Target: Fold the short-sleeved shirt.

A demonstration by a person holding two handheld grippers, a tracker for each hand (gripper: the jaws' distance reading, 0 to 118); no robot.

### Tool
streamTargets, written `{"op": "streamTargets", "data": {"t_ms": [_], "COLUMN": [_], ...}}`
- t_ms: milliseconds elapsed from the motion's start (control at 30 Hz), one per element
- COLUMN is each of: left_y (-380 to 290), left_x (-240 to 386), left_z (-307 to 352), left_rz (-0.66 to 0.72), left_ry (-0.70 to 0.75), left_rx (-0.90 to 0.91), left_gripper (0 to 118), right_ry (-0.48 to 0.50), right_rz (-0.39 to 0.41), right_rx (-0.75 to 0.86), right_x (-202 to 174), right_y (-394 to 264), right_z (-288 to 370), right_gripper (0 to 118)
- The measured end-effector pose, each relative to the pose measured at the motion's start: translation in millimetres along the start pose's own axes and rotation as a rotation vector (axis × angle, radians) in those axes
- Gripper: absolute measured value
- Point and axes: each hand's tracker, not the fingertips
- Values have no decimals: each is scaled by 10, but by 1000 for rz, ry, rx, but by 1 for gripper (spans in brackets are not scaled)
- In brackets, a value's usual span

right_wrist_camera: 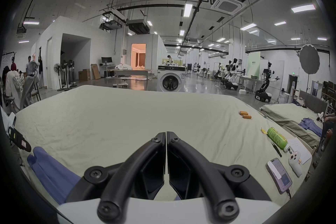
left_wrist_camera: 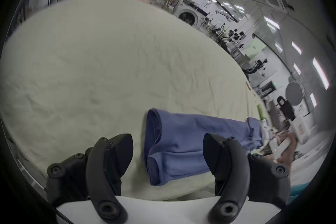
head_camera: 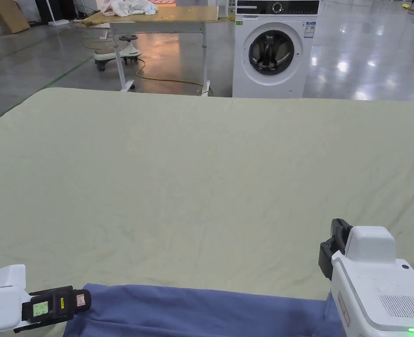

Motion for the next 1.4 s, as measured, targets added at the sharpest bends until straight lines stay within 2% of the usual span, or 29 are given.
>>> {"op": "streamTargets", "data": {"t_ms": [167, 333, 367, 467, 500, 600, 633, 733, 1033, 1133, 1233, 1400], "left_y": [-13, -22, 43, 32, -4, 7, -136, -154, 255, 404, 505, 432], "left_x": [-228, -449, -516, -512, -527, -546, -29, 116, -14, -36, 32, 224], "left_z": [-300, -512, -540, -698, -769, -790, -551, -468, -155, 57, 318, 599], "left_rz": [119, 228, 246, 230, 212, 229, 224, 157, 65, 44, 7, -37], "left_ry": [-156, -346, -358, -313, -290, -306, -297, -262, -227, -171, -54, 90], "left_rx": [-169, -160, -152, -169, -181, -162, -160, -143, -61, -41, -17, -10], "left_gripper": [82, 78, 73, 26, 17, 10, 9, 6, 5, 4, 4, 4], "right_ry": [-10, -21, -22, -22, -21, -16, -14, -16, -13, -14, -16, -9], "right_rz": [2, 0, 1, -5, -12, -25, -25, -35, -29, -25, -23, -19], "right_rx": [-26, -42, -46, -64, -69, -76, -78, -86, -65, -56, -50, -51], "right_x": [60, 115, 119, 134, 138, 150, 152, 166, 221, 254, 276, 282], "right_y": [-44, -89, -101, -136, -140, -155, -161, -177, -70, -34, -22, -18], "right_z": [4, 5, -1, -30, -37, -57, -63, -92, -48, -41, -47, -64], "right_gripper": [0, 0, 0, 0, 0, 0, 0, 0, 0, 0, 0, 0]}}
